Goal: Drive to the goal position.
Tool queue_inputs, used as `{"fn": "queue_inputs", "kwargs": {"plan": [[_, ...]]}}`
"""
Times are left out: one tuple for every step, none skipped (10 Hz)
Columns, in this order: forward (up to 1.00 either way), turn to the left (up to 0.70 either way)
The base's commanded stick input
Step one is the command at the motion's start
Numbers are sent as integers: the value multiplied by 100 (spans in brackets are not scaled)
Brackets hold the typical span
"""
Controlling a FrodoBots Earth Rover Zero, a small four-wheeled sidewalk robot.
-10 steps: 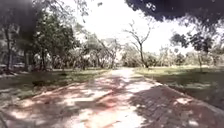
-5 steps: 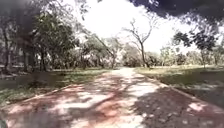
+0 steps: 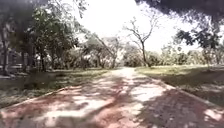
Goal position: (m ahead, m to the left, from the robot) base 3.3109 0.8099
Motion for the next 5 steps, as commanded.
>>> {"fn": "queue_inputs", "kwargs": {"plan": [[70,-30],[70,-28],[70,-19],[70,-10],[70,-1]]}}
